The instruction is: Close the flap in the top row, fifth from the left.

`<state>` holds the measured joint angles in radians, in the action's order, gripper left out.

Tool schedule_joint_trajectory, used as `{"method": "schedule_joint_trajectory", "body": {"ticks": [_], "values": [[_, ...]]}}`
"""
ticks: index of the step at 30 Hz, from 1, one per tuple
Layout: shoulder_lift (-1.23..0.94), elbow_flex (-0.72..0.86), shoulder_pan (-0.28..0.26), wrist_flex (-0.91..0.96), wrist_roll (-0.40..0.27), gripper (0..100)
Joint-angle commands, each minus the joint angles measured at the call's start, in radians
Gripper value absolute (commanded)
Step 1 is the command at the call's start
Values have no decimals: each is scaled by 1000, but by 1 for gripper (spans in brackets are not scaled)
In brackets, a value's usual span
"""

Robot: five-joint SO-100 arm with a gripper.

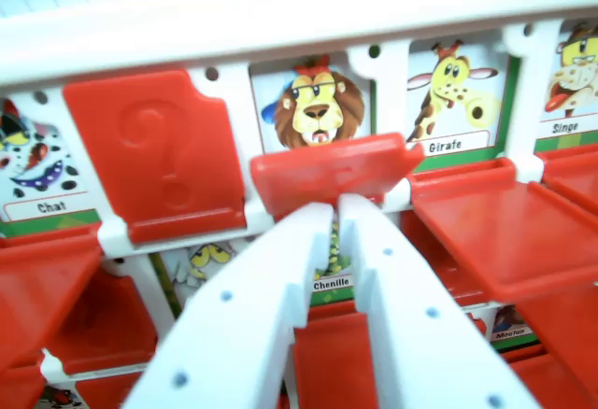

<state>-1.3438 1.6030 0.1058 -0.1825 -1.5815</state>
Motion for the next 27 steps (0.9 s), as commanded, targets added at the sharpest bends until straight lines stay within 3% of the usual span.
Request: {"method": "schedule_joint_trajectory", "body": {"ticks": [1, 18, 27], "values": [[-11, -146, 5, 11, -3, 0], [28, -229, 3, 0, 2, 0], [-38, -195, 8, -26, 14, 0]]}}
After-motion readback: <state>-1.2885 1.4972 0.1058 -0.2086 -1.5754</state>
